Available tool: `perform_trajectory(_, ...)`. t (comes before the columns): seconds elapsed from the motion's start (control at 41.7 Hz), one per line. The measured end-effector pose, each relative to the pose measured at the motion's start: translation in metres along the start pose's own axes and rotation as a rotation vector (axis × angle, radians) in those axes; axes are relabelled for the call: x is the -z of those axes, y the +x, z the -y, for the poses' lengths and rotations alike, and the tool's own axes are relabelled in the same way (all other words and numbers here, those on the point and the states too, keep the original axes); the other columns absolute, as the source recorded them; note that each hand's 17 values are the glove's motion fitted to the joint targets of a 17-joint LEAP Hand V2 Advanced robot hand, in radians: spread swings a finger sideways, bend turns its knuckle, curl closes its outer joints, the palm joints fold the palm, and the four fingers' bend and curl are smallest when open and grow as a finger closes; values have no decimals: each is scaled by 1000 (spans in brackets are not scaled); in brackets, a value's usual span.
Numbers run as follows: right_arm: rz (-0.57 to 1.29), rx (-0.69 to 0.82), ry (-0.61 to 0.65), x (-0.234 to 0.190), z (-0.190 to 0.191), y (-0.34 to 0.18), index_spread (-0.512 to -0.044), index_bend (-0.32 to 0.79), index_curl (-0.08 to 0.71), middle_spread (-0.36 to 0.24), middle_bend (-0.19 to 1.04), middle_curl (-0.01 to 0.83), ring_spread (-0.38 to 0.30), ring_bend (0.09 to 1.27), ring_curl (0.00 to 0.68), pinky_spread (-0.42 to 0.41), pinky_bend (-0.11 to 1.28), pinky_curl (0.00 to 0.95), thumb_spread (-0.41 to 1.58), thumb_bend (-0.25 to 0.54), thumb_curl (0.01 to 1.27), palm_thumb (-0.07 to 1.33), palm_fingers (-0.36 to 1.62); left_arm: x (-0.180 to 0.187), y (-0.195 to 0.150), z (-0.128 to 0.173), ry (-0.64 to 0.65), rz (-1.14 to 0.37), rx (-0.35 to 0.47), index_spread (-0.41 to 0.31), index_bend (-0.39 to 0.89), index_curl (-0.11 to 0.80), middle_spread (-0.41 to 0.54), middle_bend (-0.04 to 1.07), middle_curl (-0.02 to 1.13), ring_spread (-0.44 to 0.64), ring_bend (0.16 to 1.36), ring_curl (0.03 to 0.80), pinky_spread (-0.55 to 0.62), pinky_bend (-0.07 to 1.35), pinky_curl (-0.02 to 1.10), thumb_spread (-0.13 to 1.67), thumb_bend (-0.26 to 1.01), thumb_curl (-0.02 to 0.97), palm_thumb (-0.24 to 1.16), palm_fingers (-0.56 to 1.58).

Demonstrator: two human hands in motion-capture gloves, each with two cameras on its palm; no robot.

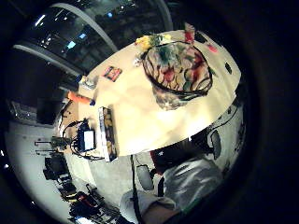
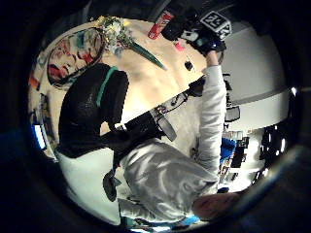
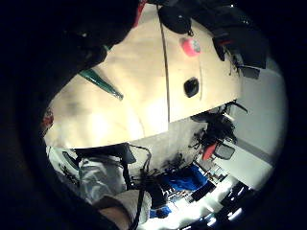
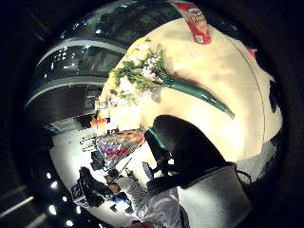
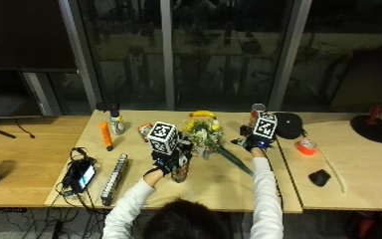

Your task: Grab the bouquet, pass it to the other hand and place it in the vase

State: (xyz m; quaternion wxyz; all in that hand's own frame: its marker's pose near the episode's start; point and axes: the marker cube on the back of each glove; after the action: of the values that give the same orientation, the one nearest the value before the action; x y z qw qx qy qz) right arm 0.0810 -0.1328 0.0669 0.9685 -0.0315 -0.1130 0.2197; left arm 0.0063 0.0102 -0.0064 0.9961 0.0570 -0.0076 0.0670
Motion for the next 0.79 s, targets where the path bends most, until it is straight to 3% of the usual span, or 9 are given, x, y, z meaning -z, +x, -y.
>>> perform_trajectory(0.096, 8, -38, -33, -38, 25, 7, -232, 54, 75, 41, 290, 334, 31, 701, 319, 216, 748, 357, 1066, -12, 263, 383, 414, -1, 3, -2, -6, -1, -13, -11, 219, 383, 221, 155, 234, 389, 432, 226, 411, 197, 281, 1280, 21, 254, 341, 307)
perform_trajectory(0.264, 19, -108, -20, -62, -3, 7, -208, 48, 73, 28, 298, 352, -1, 723, 339, 181, 775, 368, 1022, -21, 276, 369, 447, -4, 4, -4, -12, 18, -19, -11, 214, 396, 222, 156, 237, 389, 432, 233, 412, 195, 290, 1283, -1, 264, 350, 305)
perform_trajectory(0.384, 43, -58, -77, -88, -1, 4, -203, 50, 72, 19, 300, 363, -9, 726, 349, 177, 784, 373, 1027, 0, 300, 437, 446, -3, 5, -7, -19, 14, -21, -10, 210, 403, 222, 156, 239, 389, 432, 237, 413, 194, 295, 1281, -10, 268, 352, 303)
perform_trajectory(0.527, 9, -122, -71, -120, 12, 12, -200, 54, 72, 16, 287, 368, -20, 725, 356, 157, 808, 377, 1034, 8, 329, 528, 453, -5, 4, -5, -5, 43, -17, -10, 210, 410, 222, 156, 241, 389, 430, 241, 413, 193, 300, 1281, -12, 272, 354, 303)
perform_trajectory(0.671, -82, -109, -80, -137, 14, 7, -211, 39, 64, -3, 328, 387, -48, 744, 361, 95, 816, 372, 1026, 23, 361, 636, 539, -10, 3, -4, 1, 72, -12, -14, 211, 417, 222, 155, 243, 393, 428, 245, 413, 191, 303, 1281, -13, 275, 354, 303)
perform_trajectory(0.791, -155, -142, -88, -139, 9, -5, -264, 140, 105, -45, 355, 400, -101, 688, 349, -19, 783, 356, 1017, 32, 369, 721, 736, -9, 4, -5, 1, 68, -12, -19, 209, 421, 222, 159, 247, 396, 426, 247, 413, 190, 305, 1281, -13, 277, 353, 303)
